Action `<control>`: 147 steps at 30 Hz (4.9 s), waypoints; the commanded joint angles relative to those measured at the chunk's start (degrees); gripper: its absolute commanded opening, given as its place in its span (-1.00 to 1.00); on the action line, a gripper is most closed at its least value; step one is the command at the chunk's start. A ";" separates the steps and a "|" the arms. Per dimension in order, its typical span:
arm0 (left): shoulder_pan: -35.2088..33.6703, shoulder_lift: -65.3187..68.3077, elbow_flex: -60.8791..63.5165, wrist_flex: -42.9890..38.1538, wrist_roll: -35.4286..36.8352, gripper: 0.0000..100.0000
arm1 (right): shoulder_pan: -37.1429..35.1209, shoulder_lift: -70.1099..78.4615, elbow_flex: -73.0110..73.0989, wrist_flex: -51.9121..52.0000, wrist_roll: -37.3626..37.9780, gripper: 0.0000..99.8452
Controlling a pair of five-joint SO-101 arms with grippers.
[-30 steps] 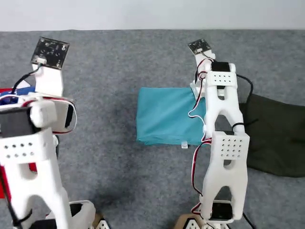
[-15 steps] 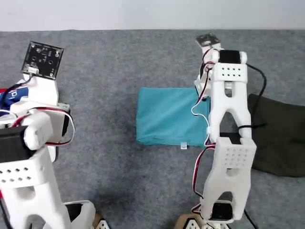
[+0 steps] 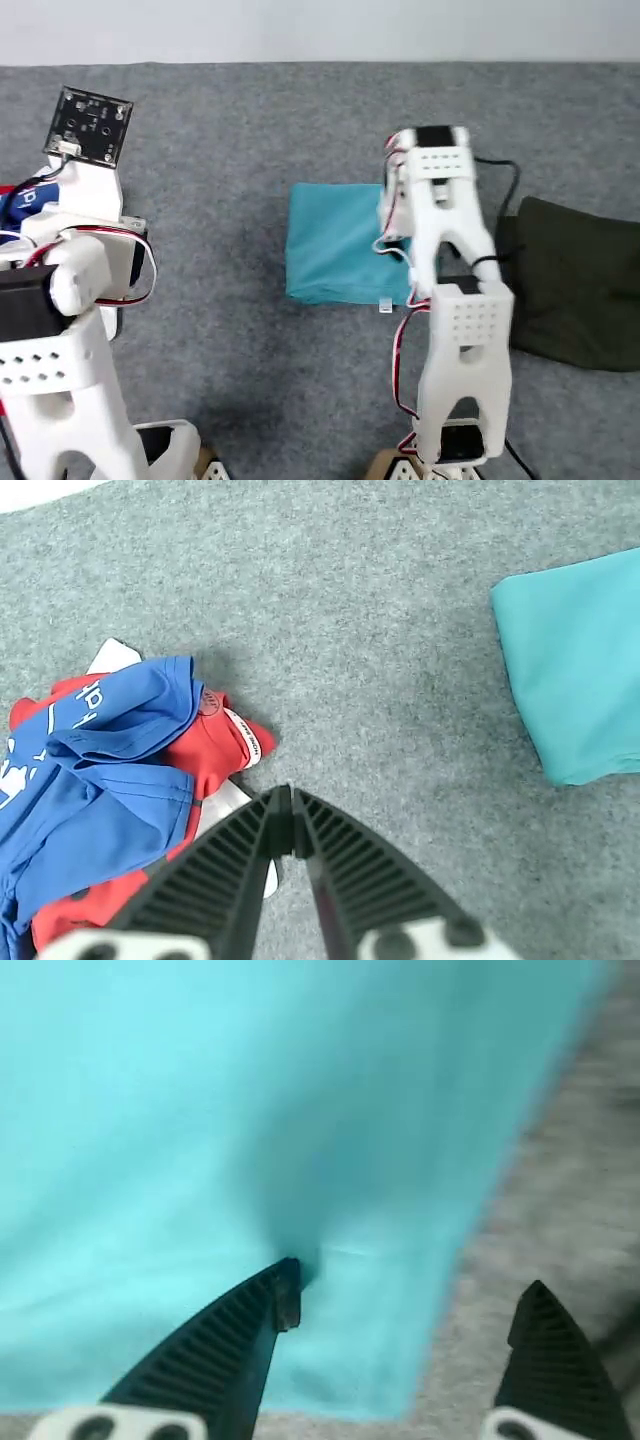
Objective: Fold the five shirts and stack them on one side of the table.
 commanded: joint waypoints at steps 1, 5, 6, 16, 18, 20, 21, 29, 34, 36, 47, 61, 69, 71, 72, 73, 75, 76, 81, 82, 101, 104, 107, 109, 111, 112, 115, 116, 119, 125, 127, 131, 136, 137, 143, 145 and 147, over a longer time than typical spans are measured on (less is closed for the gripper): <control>-0.35 -0.62 -1.19 0.70 0.26 -0.99 | -3.30 1.36 -0.26 -1.89 -1.93 -0.33; -0.35 -0.53 -1.19 0.62 0.26 -0.99 | -4.18 4.70 -0.26 -4.35 -3.34 -0.33; -0.35 -0.53 -1.19 0.62 0.26 -0.99 | -4.18 5.58 -0.26 -4.35 -3.25 -0.33; -0.35 -0.53 2.51 -1.49 0.18 -0.99 | -2.95 6.55 -0.35 -3.47 -2.81 -0.94; -0.35 -0.53 2.77 -2.11 0.18 -0.99 | -1.89 4.62 -0.35 -2.33 -2.73 -0.98; -0.35 -0.53 2.77 -2.20 0.18 -0.99 | -0.57 2.33 -0.35 -1.89 -1.67 -0.98; -0.35 -0.53 2.77 -2.20 0.18 -0.99 | 0.31 1.10 -0.35 -1.71 0.35 -0.98; -0.35 -0.97 2.77 -2.11 -4.13 -0.99 | 8.75 -5.76 -0.35 -9.19 31.03 -0.98; -0.35 -0.97 2.77 -1.85 -4.22 -0.99 | 10.86 -6.37 -4.57 -16.84 49.76 -0.98; -0.35 -0.97 2.77 -1.85 -4.22 -0.99 | 10.68 -5.58 -5.89 -19.47 55.65 -0.98; -0.35 -0.97 2.77 -1.85 -4.22 -0.99 | 10.68 -4.00 -6.24 -25.36 63.65 -0.77; -0.26 -0.62 2.77 -2.11 -4.22 -0.99 | 9.80 -15.87 -6.24 -19.03 21.10 -0.39; -0.26 -0.53 2.77 -2.20 -4.31 -0.99 | 4.53 -21.14 -5.98 -7.78 11.60 -0.39; -0.26 -0.79 2.59 -2.20 -4.31 -0.99 | 3.56 -21.14 -5.98 -5.14 9.76 -0.39; -0.26 -0.88 2.59 -2.20 -4.40 -0.99 | 3.21 -21.32 -5.98 -4.35 8.18 -0.39; -0.26 -0.97 2.59 -2.20 -5.27 -0.99 | 2.86 -21.41 -5.98 -3.65 6.07 -0.39; -0.35 -0.97 2.59 -2.20 -8.09 -0.99 | 2.15 -21.05 -5.98 -3.82 -0.62 -0.39; -0.35 -0.97 2.59 -2.20 -9.05 -0.99 | 1.98 -20.88 -5.98 -4.62 -5.54 -0.39; -0.35 -0.97 2.59 -2.20 -9.93 -0.99 | -0.22 -16.04 -5.89 -10.15 -21.71 -0.39; -0.35 -0.97 2.59 -2.20 -9.93 -0.99 | -0.75 -14.37 -5.89 -11.38 -23.47 -0.39; -5.27 -0.53 2.59 -2.20 -10.29 -0.99 | -1.45 -3.38 -7.38 -15.69 -31.38 -0.08; -6.33 -0.53 2.59 -2.20 -10.29 -0.99 | -1.45 -4.35 -7.47 -14.37 -31.82 -0.10; -6.42 -0.53 2.59 -2.20 -10.29 -0.99 | -1.36 -3.91 -7.47 -14.11 -32.26 -0.10; -6.42 -0.53 2.59 -2.20 -10.29 -0.99 | -1.27 -2.51 -7.47 -14.99 -32.35 -0.10; -6.42 -0.53 2.59 -2.20 -10.29 -0.99 | -1.10 -0.13 -7.47 -17.19 -32.88 -0.10; -6.42 -0.53 2.59 -2.20 -10.29 -0.99 | -1.01 1.45 -7.47 -18.51 -33.58 -0.10; -6.42 -0.62 2.59 -2.20 -10.29 -0.99 | -0.57 6.02 -7.47 -21.76 -34.46 -0.10; -6.42 -0.70 2.59 -2.20 -10.29 -0.99 | -0.57 7.16 -7.47 -22.37 -34.55 -0.10; -6.51 -0.88 2.59 -2.20 -10.29 -0.99 | -0.40 9.45 -7.56 -22.29 -34.55 -0.14; -6.51 -0.88 2.59 -2.20 -10.29 -0.99 | 0.57 9.89 -7.56 -19.12 -34.55 -0.76; -6.51 -0.88 2.59 -2.20 -10.29 -0.99 | 1.71 8.75 -7.56 -19.03 -34.37 -0.98; -6.51 -0.88 2.59 -2.20 -10.29 -0.99 | 3.12 4.26 -7.56 -16.40 -32.88 -0.96; -6.24 -0.88 2.59 -2.20 -10.29 -0.99 | 2.86 -2.68 -7.56 -11.91 -24.35 -0.98; -6.24 -0.88 2.59 -2.20 -10.29 -0.99 | 2.77 -4.18 -7.56 -10.68 -23.38 -0.98; -6.24 -0.97 2.59 -1.93 -10.29 -0.99 | 3.21 -11.03 -7.56 -2.59 -14.07 -0.98; -6.24 -0.97 2.59 -1.85 -10.29 -0.99 | 4.09 -13.05 -7.56 0.31 -10.90 -0.98; -6.24 -0.97 2.59 -1.85 -10.20 -0.99 | 5.41 -14.99 -7.56 2.42 -7.56 -0.98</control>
